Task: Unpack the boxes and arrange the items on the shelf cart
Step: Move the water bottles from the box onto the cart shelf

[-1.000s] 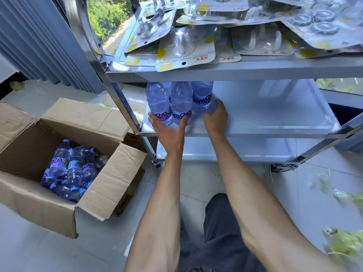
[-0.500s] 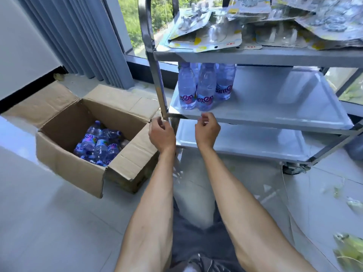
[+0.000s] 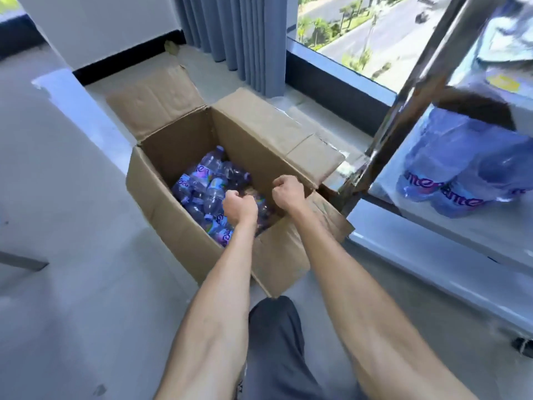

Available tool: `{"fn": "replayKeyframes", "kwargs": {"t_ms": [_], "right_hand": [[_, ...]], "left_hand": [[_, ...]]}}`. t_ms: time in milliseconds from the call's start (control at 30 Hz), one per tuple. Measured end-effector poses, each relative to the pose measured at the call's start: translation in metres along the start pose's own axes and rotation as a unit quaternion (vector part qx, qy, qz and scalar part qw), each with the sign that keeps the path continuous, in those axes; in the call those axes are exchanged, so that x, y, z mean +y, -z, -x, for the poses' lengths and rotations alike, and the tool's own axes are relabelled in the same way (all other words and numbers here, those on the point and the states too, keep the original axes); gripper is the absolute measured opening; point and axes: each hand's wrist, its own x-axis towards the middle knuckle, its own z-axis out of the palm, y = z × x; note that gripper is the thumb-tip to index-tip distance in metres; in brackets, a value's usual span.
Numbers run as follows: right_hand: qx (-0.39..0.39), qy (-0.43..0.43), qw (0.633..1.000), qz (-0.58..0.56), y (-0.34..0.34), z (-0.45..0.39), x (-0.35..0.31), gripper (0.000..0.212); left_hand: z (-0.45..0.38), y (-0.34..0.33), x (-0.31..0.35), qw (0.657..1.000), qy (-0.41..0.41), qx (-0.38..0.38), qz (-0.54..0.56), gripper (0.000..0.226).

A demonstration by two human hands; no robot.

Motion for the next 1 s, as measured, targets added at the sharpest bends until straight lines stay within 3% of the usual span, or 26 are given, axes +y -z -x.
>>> {"fn": "replayKeyframes", "kwargs": {"t_ms": [133, 233, 333, 433, 567, 667, 867, 1000], "right_hand": [[-0.066, -0.1, 0.99, 0.07, -0.058, -0.051, 0.009, 0.035], [-0.118, -0.148, 0.971, 0.146, -0.091, -0.077, 0.024, 0.039], [-0.156, -0.153, 0.954, 0.206, -0.113, -0.097, 0.035, 0.042], [-0.192, -0.15, 0.932, 0.268, -0.13, -0.107, 0.053, 0.049], [-0.257, -0.134, 0.892, 0.347, -0.149, -0.109, 0.074, 0.046], [-0.291, -0.139, 0.864, 0.386, -0.159, -0.107, 0.079, 0.055], [-0.324, -0.08, 0.826, 0.453, -0.168, -0.097, 0.089, 0.048], [-0.339, -0.038, 0.813, 0.472, -0.166, -0.089, 0.086, 0.04]], "left_hand": [[-0.057, -0.017, -0.016, 0.997, 0.07, -0.022, -0.029, 0.03], [-0.086, -0.032, -0.04, 0.983, 0.168, 0.004, -0.073, 0.047], [-0.104, -0.044, -0.07, 0.951, 0.305, 0.032, -0.05, 0.061], [-0.114, -0.06, -0.082, 0.928, 0.361, 0.058, -0.078, 0.058], [-0.111, -0.081, -0.09, 0.92, 0.359, 0.086, -0.131, 0.051], [-0.104, -0.085, -0.104, 0.931, 0.326, 0.042, -0.156, 0.074], [-0.094, -0.083, -0.111, 0.946, 0.319, 0.023, -0.056, 0.087], [-0.096, -0.072, -0.109, 0.931, 0.365, 0.024, -0.005, 0.089]]}}
